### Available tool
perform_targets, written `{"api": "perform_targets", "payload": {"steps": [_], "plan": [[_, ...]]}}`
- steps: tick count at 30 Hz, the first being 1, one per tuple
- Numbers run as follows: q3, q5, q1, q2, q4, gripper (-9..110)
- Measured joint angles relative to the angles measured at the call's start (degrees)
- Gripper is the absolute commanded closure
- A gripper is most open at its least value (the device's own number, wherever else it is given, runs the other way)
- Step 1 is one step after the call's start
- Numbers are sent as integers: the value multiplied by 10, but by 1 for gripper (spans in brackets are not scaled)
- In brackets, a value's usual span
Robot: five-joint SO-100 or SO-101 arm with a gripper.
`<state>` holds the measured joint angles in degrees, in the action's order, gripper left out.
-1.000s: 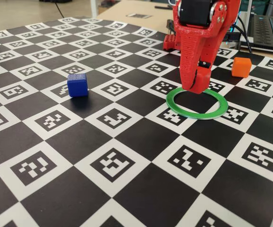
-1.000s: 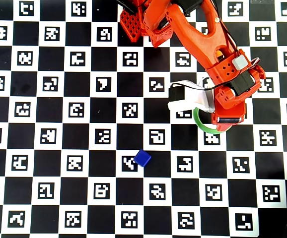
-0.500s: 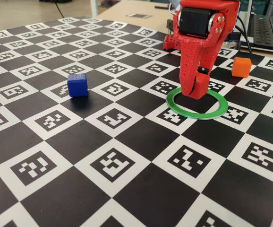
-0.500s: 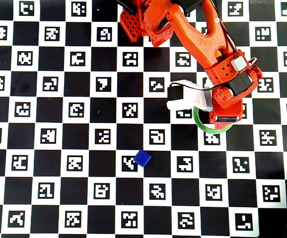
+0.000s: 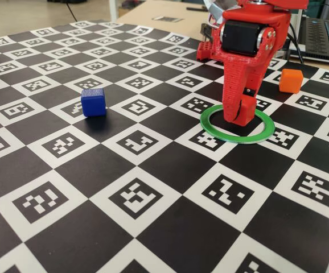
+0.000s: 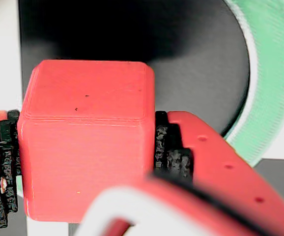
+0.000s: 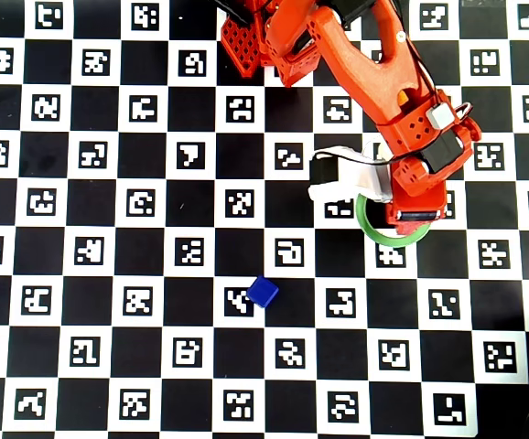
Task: Grab the red cube then put it in the green circle then put the blue cube on top and finally the orange cube on top
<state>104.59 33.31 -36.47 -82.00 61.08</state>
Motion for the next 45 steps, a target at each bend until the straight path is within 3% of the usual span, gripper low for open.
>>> {"api": "perform_targets", "payload": {"steps": [36, 45], "plan": [[30, -9, -2, 0, -26, 95], [41, -27, -2, -2, -34, 85]]}}
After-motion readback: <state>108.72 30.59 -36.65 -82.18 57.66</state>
